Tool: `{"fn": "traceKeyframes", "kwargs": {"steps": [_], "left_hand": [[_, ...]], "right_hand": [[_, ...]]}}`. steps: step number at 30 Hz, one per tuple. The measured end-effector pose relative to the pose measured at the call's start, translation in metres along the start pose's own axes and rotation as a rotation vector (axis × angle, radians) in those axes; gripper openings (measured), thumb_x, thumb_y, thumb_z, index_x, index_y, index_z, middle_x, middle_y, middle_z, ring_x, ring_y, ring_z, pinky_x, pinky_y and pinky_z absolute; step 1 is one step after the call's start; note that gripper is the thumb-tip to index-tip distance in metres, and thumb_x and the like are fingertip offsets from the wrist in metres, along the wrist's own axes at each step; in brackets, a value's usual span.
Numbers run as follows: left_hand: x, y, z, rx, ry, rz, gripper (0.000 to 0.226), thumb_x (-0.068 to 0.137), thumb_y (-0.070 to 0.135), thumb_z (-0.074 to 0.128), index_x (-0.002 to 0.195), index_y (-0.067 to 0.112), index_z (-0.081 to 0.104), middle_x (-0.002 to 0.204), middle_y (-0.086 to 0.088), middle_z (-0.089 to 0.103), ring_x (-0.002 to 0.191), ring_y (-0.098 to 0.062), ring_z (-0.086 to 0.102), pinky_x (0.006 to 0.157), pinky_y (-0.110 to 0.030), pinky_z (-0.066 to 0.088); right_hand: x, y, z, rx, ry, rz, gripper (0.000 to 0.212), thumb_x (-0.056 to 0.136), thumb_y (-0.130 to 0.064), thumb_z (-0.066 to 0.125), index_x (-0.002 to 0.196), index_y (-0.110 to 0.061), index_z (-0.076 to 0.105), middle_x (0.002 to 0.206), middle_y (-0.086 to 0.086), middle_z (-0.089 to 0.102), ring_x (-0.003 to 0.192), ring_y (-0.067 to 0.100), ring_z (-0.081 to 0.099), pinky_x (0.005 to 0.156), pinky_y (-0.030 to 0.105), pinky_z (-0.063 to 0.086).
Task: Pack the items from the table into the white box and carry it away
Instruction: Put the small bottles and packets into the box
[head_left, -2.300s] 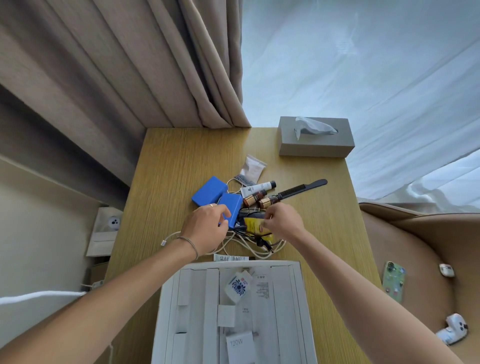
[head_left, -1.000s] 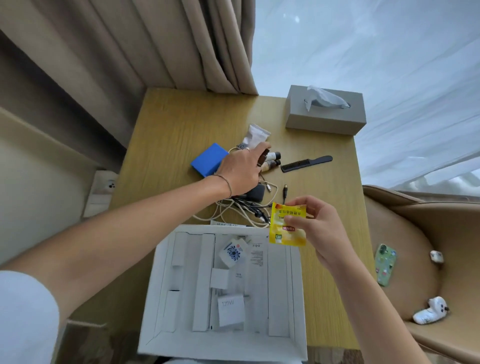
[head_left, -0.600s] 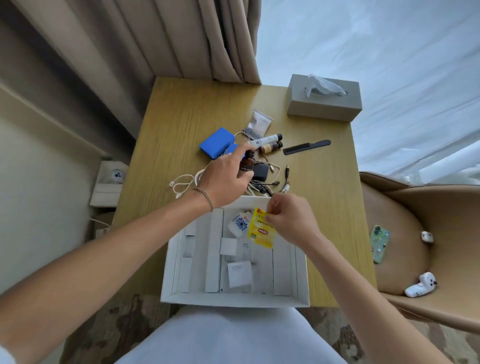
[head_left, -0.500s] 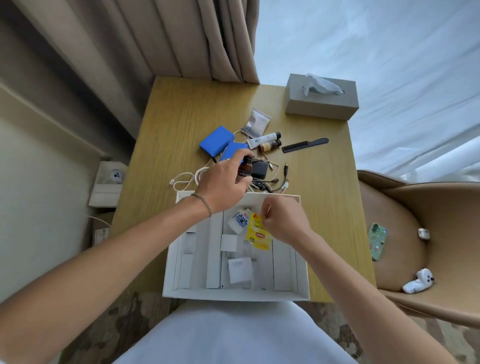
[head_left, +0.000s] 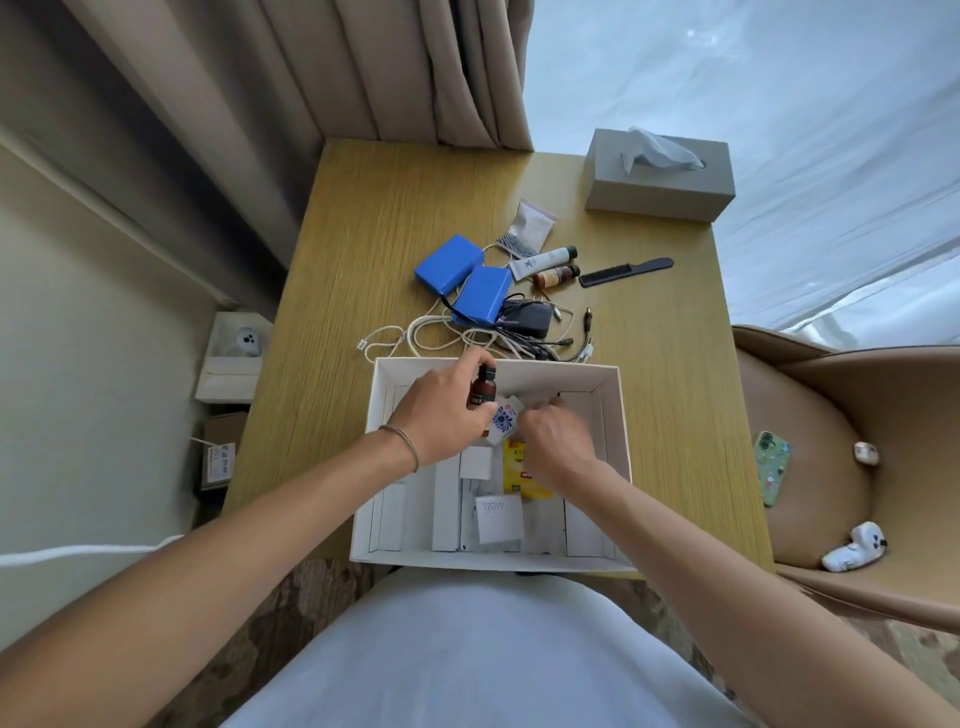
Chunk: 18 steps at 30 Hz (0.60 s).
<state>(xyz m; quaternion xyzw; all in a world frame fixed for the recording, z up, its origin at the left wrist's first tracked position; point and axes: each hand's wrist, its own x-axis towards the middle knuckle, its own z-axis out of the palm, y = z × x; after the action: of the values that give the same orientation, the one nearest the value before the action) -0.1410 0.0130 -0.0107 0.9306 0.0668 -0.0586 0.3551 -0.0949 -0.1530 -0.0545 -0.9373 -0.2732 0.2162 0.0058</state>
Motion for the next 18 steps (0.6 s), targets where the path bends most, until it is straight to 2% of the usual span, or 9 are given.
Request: {"fn": "traceKeyframes", "kwargs": {"steps": [1,3,6,9,11,13,15,18], "left_hand": [[-0.003,-0.002,0.002,0.002,-0.02,-0.019,0.038,0.084,0.025,0.067,0.115,0.031,0.046,0.078,0.007,0.06,0.069,-0.016,0.061,0.058,-0.027,0.05],[-0.008,-0.005,0.006,0.0,-0.059,-0.057,0.039,0.082,0.027,0.069,0.112,0.032,0.045,0.083,0.006,0.063,0.073,-0.017,0.063,0.061,-0.028,0.054],[-0.018,-0.006,0.018,-0.003,-0.13,-0.073,0.041,0.081,0.03,0.072,0.111,0.031,0.044,0.087,0.004,0.068,0.072,-0.017,0.064,0.058,-0.025,0.052],[-0.022,-0.001,0.035,-0.032,-0.208,-0.084,0.042,0.077,0.03,0.073,0.107,0.035,0.044,0.074,0.01,0.064,0.061,-0.011,0.061,0.048,-0.02,0.04],[-0.021,0.004,0.049,-0.063,-0.24,-0.106,0.043,0.073,0.031,0.074,0.105,0.035,0.046,0.074,0.012,0.062,0.062,-0.008,0.059,0.05,-0.023,0.042],[-0.018,0.009,0.062,-0.084,-0.262,-0.128,0.041,0.072,0.032,0.075,0.103,0.034,0.048,0.077,0.012,0.061,0.066,-0.006,0.058,0.055,-0.026,0.046],[-0.016,0.013,0.076,-0.089,-0.283,-0.146,0.039,0.072,0.036,0.076,0.101,0.034,0.049,0.079,0.011,0.062,0.069,-0.007,0.059,0.058,-0.029,0.049],[-0.016,0.015,0.093,-0.068,-0.308,-0.169,0.038,0.074,0.041,0.076,0.099,0.032,0.049,0.086,0.006,0.062,0.076,-0.015,0.06,0.062,-0.033,0.049]], "right_hand": [[-0.001,0.001,0.003,-0.027,0.033,-0.022,0.029,0.083,0.0,0.061,0.11,-0.008,0.068,0.104,0.01,0.064,0.102,0.03,0.055,0.073,0.036,0.047],[-0.002,0.003,0.004,-0.036,0.07,-0.034,0.03,0.085,-0.005,0.062,0.114,-0.008,0.067,0.11,0.012,0.062,0.108,0.032,0.053,0.081,0.038,0.046],[-0.007,0.006,-0.008,0.054,0.103,-0.005,0.019,0.09,-0.014,0.061,0.108,-0.011,0.069,0.104,0.011,0.064,0.101,0.032,0.057,0.071,0.036,0.045],[-0.016,0.01,-0.027,0.056,0.193,-0.016,0.015,0.089,-0.013,0.06,0.102,-0.012,0.068,0.097,0.009,0.066,0.089,0.028,0.057,0.063,0.035,0.045],[-0.024,0.014,-0.037,-0.015,0.23,-0.036,0.008,0.086,-0.012,0.061,0.094,-0.013,0.064,0.091,0.007,0.065,0.081,0.026,0.053,0.058,0.033,0.037],[-0.029,0.018,-0.044,-0.047,0.21,-0.036,0.005,0.086,-0.01,0.059,0.087,-0.015,0.057,0.088,0.007,0.064,0.081,0.027,0.057,0.057,0.032,0.034],[-0.032,0.023,-0.048,-0.045,0.188,-0.025,0.005,0.087,-0.012,0.058,0.086,-0.014,0.054,0.089,0.007,0.064,0.085,0.029,0.061,0.058,0.033,0.035],[-0.036,0.027,-0.049,-0.009,0.19,-0.014,0.003,0.088,-0.014,0.056,0.088,-0.011,0.058,0.087,0.007,0.063,0.084,0.028,0.058,0.06,0.034,0.039]]}}
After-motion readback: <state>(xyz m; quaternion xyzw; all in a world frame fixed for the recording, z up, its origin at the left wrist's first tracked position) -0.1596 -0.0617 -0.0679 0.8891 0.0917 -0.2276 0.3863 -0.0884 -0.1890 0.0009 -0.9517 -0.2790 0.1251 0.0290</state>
